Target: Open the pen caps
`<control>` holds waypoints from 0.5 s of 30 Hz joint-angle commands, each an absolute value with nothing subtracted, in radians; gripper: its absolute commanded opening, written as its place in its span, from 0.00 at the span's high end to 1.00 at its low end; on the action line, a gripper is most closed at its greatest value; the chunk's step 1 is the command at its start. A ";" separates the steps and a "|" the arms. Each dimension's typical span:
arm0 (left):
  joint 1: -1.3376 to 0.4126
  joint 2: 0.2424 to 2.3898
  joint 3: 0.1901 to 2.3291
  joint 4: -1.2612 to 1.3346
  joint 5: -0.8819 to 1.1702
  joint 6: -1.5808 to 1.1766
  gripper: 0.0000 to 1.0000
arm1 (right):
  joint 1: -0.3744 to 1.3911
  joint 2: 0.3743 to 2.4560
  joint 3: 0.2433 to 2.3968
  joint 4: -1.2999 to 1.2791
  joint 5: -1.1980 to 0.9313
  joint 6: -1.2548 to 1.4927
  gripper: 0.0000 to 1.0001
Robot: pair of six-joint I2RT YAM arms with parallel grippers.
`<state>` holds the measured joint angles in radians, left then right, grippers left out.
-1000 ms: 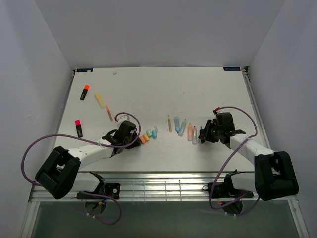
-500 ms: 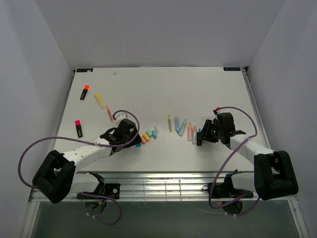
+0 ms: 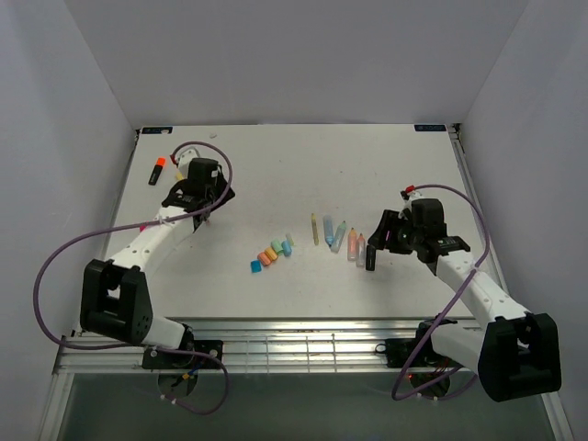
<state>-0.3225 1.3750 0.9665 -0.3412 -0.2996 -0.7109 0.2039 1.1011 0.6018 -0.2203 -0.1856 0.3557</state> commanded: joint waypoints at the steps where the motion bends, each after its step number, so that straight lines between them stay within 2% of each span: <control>1: -0.258 1.498 1.072 -0.400 -0.371 -0.631 0.32 | 0.202 1.066 0.640 -0.293 -0.193 0.296 0.41; 9: -0.196 1.775 1.247 -0.431 -0.426 -0.574 0.33 | 0.204 1.094 0.661 -0.302 -0.227 0.249 0.42; 15: -0.192 1.873 1.262 -0.426 -0.512 -0.575 0.35 | 0.206 1.091 0.646 -0.269 -0.278 0.242 0.45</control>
<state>-0.1970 1.8809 1.2274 -0.4129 -0.4347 -0.5873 0.2039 1.0958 0.6193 -0.2928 -0.2329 0.2680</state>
